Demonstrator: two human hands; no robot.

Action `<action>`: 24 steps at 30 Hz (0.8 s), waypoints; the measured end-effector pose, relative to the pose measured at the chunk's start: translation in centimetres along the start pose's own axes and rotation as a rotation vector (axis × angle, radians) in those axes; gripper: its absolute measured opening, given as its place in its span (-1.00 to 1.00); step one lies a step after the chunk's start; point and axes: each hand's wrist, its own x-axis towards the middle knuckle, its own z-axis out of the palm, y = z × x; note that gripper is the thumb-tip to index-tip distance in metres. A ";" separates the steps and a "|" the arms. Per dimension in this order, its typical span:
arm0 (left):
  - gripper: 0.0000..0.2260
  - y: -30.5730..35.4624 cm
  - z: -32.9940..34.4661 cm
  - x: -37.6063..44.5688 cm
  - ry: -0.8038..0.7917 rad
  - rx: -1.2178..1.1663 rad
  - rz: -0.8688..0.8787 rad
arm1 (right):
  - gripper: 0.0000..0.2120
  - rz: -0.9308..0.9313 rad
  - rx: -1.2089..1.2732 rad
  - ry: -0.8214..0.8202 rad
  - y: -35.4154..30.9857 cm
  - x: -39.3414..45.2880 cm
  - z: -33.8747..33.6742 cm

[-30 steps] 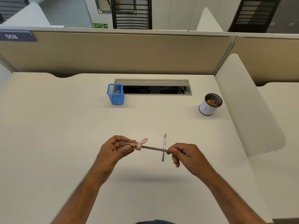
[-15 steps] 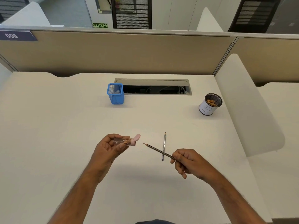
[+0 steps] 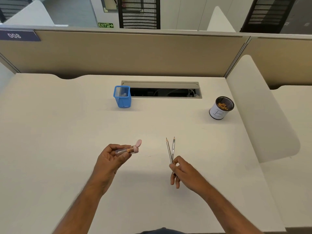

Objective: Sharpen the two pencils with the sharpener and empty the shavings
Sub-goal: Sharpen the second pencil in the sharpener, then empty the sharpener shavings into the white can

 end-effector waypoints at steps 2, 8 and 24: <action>-0.62 -0.2 -0.1 -0.2 0.011 0.016 -0.010 | -0.81 0.017 -0.107 0.090 -0.2 0.7 1.2; -0.54 -0.5 -0.5 -0.5 0.010 0.027 -0.017 | -0.73 0.015 -0.501 0.256 -0.7 3.5 3.8; -0.59 -1.9 -1.9 -0.2 0.010 0.049 -0.017 | -0.73 0.040 -0.918 0.260 -1.5 9.3 5.6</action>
